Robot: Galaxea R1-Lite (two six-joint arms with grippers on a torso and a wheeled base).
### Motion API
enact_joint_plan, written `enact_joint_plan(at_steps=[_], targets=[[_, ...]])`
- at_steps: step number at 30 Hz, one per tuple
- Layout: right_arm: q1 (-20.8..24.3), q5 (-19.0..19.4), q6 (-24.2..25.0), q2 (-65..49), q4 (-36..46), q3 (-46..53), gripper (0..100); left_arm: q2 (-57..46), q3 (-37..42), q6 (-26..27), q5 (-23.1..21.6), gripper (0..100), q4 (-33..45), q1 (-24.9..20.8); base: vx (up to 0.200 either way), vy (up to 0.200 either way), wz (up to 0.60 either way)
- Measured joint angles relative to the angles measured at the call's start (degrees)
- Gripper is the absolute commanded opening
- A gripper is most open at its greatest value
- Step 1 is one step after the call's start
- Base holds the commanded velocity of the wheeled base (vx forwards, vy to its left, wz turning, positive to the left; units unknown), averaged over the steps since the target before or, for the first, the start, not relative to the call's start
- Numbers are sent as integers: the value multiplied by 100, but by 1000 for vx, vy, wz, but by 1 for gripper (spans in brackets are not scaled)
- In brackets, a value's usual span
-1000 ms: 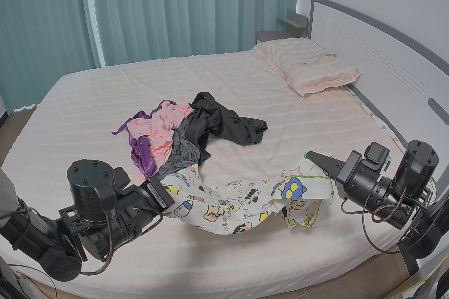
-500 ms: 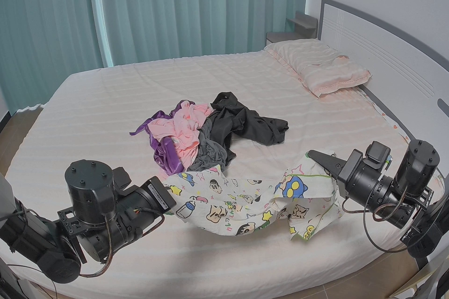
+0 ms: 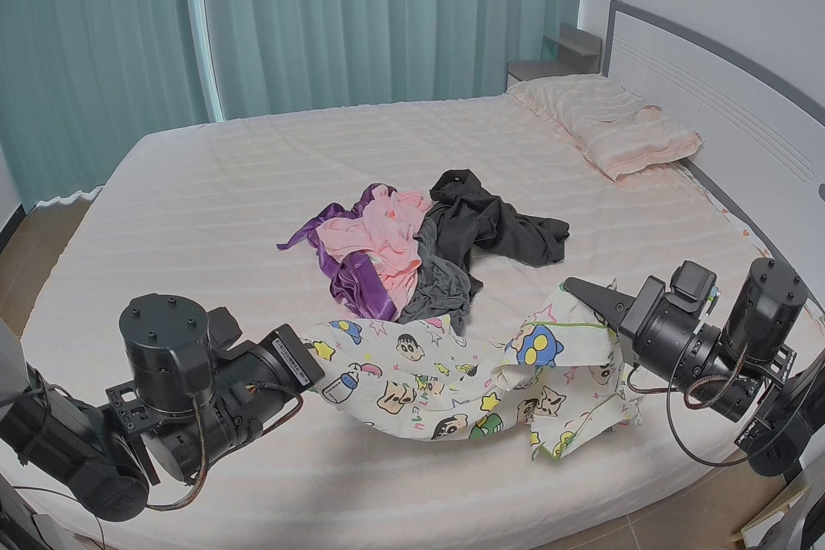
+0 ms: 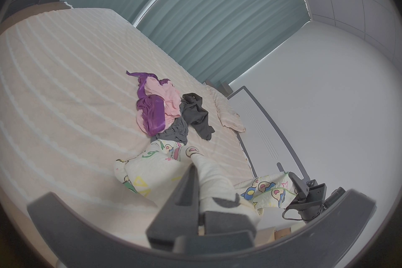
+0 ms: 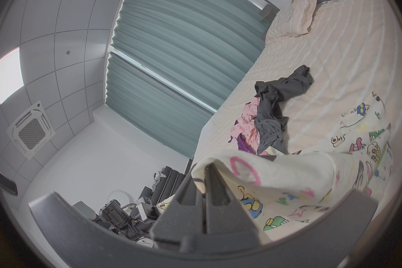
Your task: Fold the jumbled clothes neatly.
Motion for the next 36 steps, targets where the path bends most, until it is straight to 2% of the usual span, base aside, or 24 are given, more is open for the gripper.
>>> enact_joint_plan(at_steps=[30, 36], targets=[[-6, 0, -2, -12, 0, -17, 0, 16, -1, 0, 0, 0, 7, -16, 0, 200, 0], [-9, -2, 0, -20, -2, -17, 0, 20, 0, 0, 9, 0, 5, -16, 0, 0, 0]])
